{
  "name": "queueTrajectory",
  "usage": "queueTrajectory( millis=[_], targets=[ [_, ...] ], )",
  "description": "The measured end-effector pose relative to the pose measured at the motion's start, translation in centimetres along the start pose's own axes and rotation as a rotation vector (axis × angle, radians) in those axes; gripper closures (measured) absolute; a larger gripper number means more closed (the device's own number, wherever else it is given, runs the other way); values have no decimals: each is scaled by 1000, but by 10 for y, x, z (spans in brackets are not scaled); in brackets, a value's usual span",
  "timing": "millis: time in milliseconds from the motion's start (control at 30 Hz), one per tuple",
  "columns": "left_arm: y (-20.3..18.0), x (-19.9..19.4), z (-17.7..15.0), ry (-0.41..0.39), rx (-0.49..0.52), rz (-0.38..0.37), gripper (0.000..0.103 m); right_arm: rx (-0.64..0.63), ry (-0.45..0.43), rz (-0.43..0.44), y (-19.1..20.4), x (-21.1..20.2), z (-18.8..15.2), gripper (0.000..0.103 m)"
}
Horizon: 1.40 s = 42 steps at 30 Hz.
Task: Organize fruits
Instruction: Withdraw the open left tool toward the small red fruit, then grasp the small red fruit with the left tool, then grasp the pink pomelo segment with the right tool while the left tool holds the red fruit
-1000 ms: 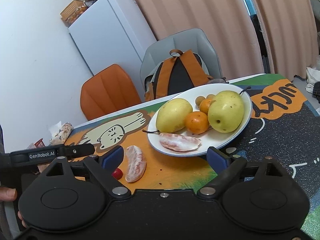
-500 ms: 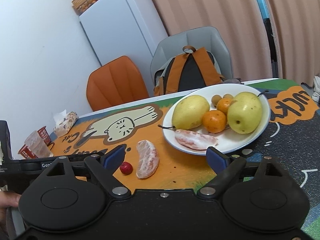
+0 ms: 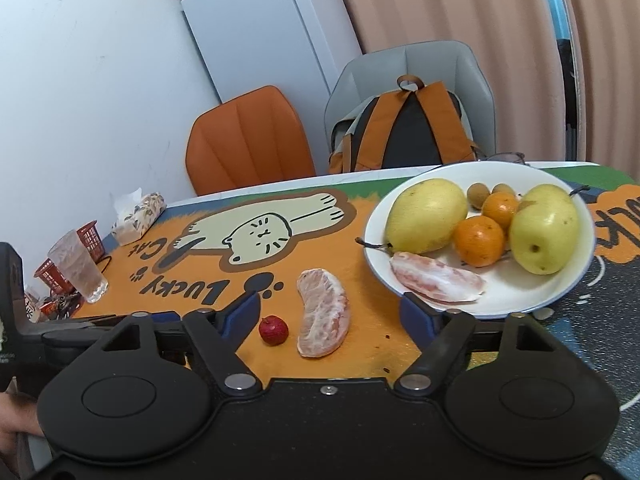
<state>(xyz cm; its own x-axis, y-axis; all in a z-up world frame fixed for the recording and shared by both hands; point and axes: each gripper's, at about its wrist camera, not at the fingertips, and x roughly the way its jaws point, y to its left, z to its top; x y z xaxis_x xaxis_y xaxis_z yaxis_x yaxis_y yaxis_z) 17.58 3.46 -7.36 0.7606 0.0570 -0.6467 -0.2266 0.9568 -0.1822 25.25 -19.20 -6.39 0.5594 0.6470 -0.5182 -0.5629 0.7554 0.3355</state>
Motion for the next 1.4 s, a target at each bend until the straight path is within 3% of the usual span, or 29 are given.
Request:
queueTrajectory(
  millis=[200,433,700,867,967,1400],
  targets=[
    [-6,13,-4,17,26,-5,18,11,12,20,-5,7,-4,37],
    [-19,28,-3,36,55,2,29,79,20,51,-18,11,-9,40],
    [-28,42,-4,41,65,15,42,69,26,48,-15,14,-10,40],
    [-27,41,-4,34,64,14,80,60,30,37,-12,18,-13,39],
    [-18,38,-3,42,22,-10,80,49,33,34,-8,23,-16,39],
    [17,17,-9,19,-45,28,80,-77,81,-44,19,49,-28,35]
  ],
)
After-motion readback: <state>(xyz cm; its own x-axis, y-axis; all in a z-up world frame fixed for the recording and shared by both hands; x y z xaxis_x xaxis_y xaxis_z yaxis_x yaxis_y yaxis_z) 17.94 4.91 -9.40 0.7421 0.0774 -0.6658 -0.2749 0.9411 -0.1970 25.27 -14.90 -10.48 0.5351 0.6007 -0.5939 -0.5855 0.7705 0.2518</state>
